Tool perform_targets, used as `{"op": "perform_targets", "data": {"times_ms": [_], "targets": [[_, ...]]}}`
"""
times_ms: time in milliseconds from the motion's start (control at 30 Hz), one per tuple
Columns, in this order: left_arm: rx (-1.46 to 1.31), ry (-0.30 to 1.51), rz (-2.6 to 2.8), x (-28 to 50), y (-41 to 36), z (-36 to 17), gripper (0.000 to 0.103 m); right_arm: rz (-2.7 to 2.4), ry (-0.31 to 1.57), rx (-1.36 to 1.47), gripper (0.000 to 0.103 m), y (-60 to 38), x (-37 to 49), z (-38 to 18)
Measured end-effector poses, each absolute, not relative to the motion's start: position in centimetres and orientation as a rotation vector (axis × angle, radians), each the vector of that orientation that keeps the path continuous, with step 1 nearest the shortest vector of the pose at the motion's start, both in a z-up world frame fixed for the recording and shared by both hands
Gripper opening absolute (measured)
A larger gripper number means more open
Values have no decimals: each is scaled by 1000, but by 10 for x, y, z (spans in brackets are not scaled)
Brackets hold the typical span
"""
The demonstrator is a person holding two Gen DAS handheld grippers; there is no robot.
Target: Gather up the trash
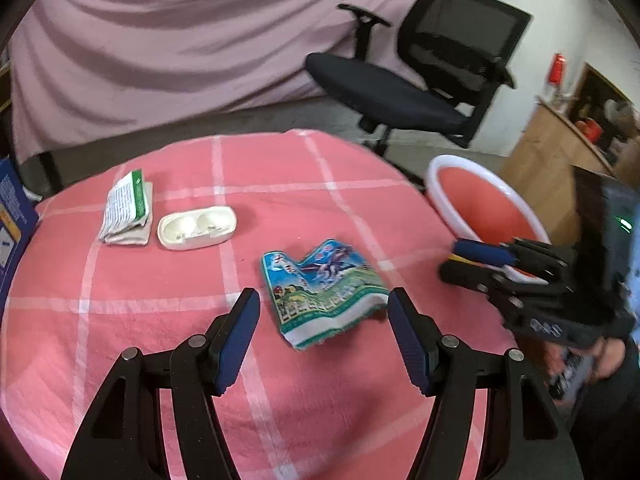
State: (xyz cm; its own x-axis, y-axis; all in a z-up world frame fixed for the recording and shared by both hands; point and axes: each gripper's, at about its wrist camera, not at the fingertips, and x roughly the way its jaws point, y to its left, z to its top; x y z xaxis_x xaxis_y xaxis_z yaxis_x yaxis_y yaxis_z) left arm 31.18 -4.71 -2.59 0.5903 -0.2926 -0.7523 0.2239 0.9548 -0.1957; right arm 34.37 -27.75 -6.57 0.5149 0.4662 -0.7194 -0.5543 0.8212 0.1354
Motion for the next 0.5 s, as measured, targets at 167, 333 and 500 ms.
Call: {"op": "perform_targets", "data": {"times_ms": [167,333,500], "targets": [[-115,921,-245,322,-45,-30,60,609,824,-107,37,-283,338,-66],[-84,923,-214,326,-48,-29,60,598,819,-114,34,-282,338,-67],[-75,942,-212,328,-54,-33,60,588,809,-130,27,-280,335,-66]]}}
